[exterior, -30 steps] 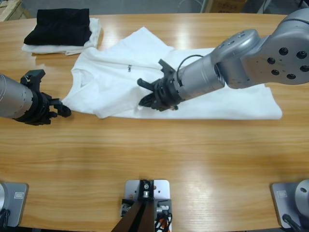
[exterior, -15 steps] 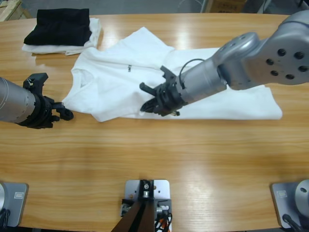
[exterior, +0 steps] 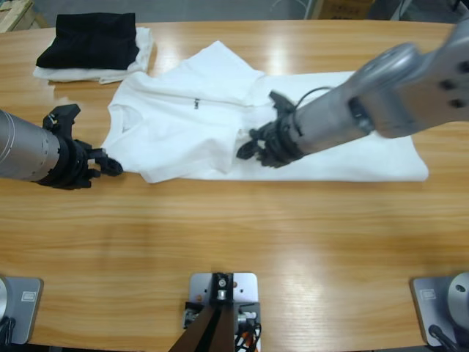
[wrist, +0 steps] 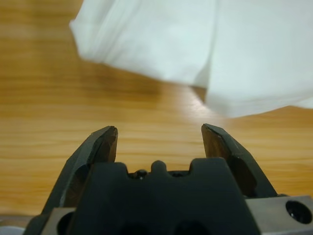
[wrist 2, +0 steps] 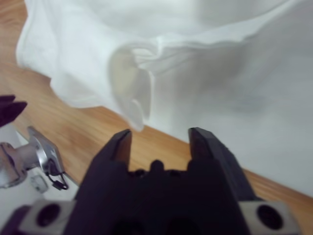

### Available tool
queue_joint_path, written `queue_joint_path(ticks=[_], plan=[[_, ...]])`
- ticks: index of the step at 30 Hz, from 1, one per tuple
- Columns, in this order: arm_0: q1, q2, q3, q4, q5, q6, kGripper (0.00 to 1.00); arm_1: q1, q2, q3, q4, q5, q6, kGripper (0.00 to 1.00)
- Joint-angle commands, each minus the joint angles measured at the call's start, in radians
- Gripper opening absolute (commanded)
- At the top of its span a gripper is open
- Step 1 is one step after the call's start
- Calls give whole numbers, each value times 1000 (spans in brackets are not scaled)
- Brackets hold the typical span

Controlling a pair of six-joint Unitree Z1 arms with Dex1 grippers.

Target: Fold clothes

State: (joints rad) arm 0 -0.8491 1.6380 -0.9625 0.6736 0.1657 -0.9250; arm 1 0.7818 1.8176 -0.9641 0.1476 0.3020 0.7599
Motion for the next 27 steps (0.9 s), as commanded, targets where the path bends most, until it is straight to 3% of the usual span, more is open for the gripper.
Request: queue_joint_path(ticks=[1, 2, 3, 8, 10, 27], plan=[[-25, 4, -1, -154, -86, 132, 297, -3, -102, -101, 159, 1, -143, 11], [-30, 21, -2, -163, -98, 137, 173, -3, -93, -116, 182, -6, -152, 0], [-34, 39, -1, -167, -102, 138, 117, -3, -80, -126, 200, -17, -171, 0], [-37, 119, 2, -174, -98, 137, 110, -29, 18, -169, 278, -50, -251, 0], [-37, 150, 0, -175, -78, 138, 0, -35, 52, -170, 289, -56, -268, 0], [65, 218, -74, -174, -28, 176, 0, -155, 219, -235, 295, -25, -352, 0]])
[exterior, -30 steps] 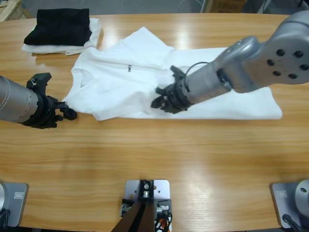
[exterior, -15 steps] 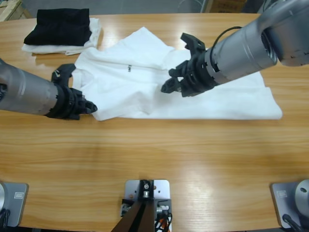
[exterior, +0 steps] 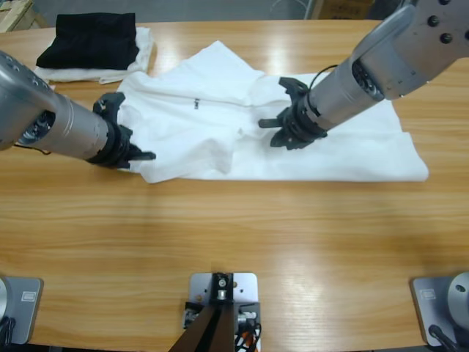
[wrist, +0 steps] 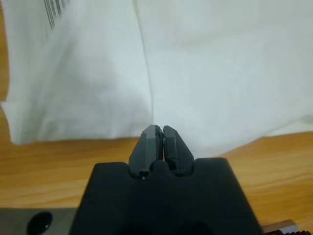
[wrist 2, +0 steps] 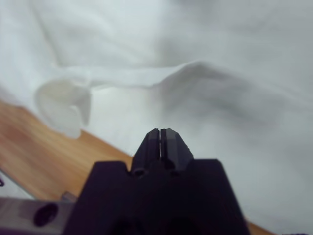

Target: Fold clothes

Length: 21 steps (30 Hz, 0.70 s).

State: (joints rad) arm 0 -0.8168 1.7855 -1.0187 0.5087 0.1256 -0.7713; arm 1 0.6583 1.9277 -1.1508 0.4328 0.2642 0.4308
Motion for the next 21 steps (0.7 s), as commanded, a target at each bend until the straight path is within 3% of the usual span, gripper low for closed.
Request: queue_joint_path(ticks=[1, 13, 21], plan=[[37, 79, -18, -10, 10, 25, 0, -33, 119, -53, 9, 14, -22, 0], [62, 175, -52, -52, -1, 29, 0, -51, 180, -81, 4, 23, -21, 0], [136, 223, -68, -48, 6, 42, 0, -71, 195, -86, 6, 20, -22, 0]])
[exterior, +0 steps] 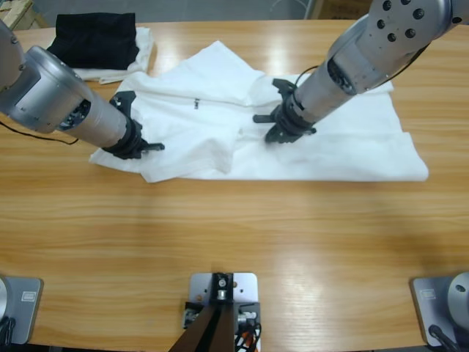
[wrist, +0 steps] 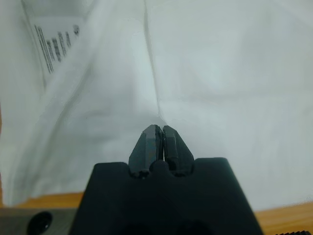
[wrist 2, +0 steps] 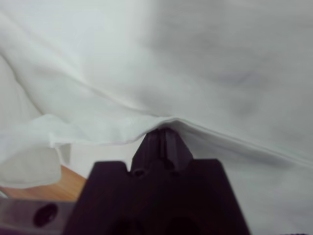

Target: Fold clothes

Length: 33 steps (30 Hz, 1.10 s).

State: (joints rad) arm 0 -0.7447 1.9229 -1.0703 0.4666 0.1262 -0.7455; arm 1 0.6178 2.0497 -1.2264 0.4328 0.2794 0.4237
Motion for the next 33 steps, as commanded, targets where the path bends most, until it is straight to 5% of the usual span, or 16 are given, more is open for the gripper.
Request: queue_joint_path(ticks=[1, 23, 25, 26, 27, 28, 33], plan=[[70, 87, -14, 0, 10, 16, 0, -33, 78, -13, 6, 4, -14, 0], [116, -31, 147, 1, 15, -6, 1, -81, 57, -21, 32, -60, -19, 0], [116, -107, 135, 1, 17, 1, 261, -81, -17, -21, 40, -74, -24, 0], [116, -154, 126, 1, 20, 6, 440, -81, -63, -22, 55, -77, -28, 118], [116, -196, 116, 1, 20, 6, 556, -81, -108, -21, 75, -82, -29, 655], [116, -232, 107, 1, 20, 6, 586, -81, -151, -21, 98, -92, -29, 947], [60, -315, 159, 21, 16, -2, 565, -82, -341, 60, 187, -139, -6, 1000]])
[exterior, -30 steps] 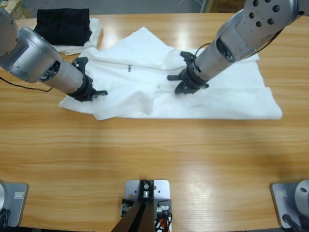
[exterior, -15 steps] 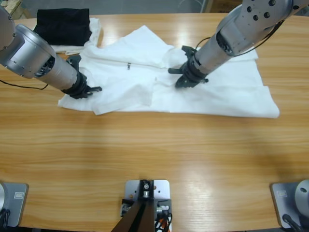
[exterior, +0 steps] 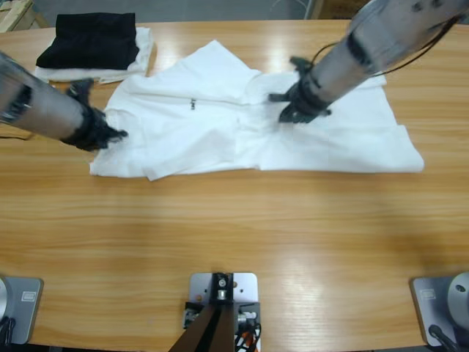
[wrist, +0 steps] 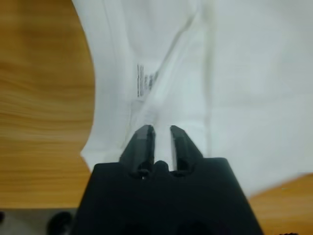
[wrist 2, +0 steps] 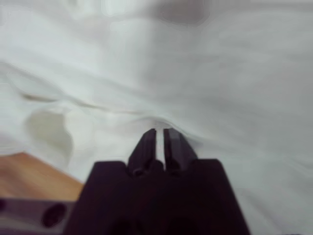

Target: Fold clothes

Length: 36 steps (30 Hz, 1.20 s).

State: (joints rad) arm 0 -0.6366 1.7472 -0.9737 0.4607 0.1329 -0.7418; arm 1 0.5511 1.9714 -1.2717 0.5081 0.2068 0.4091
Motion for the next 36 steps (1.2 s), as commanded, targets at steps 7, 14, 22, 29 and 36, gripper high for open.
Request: queue_joint_path(ticks=[7, 14, 22, 29, 36], plan=[[-89, -56, 182, -58, 2, -25, 274, -212, -270, 336, 78, -105, 71, 509], [-77, 85, 44, -85, 10, -20, 278, -283, -179, 350, 26, -142, 76, 342], [-77, 167, 36, -83, 8, -18, 278, -308, -102, 417, -24, -133, 85, 346], [-75, 204, 102, -104, 8, -15, 233, -338, -77, 458, -59, -138, 88, 95], [-81, 126, 153, 32, -21, -30, 204, -377, -18, 435, 71, 54, 167, 76]])
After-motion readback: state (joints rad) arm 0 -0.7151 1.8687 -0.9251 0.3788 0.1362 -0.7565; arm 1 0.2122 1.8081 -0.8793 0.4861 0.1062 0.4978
